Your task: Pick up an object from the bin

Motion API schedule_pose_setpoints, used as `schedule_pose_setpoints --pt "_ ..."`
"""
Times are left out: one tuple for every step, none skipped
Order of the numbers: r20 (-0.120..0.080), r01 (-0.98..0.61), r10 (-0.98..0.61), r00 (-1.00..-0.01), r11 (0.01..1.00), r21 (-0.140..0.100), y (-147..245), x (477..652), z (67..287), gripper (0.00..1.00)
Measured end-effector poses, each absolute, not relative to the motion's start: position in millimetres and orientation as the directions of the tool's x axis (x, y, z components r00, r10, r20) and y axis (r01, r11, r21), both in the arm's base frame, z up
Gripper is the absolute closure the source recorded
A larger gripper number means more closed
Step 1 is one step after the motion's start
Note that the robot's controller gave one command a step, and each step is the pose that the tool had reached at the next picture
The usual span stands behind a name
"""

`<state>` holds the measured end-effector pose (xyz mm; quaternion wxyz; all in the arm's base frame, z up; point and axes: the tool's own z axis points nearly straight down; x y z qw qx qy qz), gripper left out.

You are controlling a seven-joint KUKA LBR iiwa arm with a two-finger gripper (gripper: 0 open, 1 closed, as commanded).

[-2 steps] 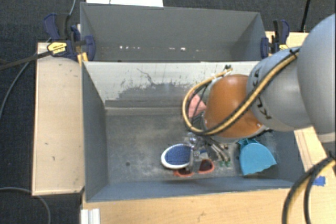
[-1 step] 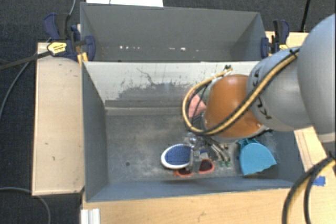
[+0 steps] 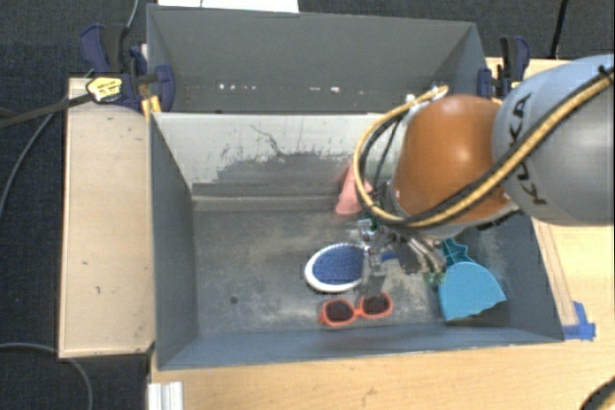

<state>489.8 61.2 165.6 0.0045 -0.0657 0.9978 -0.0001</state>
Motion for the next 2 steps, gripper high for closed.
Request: schedule_pose_setpoints --pt "-0.009 -0.131 -0.131 -0.991 0.991 -0.001 61.3 489.8 165.6 1.00" --pt "-0.010 -0.177 -0.177 -0.984 0.984 -0.001 64.2 522.8 251.3 1.00"
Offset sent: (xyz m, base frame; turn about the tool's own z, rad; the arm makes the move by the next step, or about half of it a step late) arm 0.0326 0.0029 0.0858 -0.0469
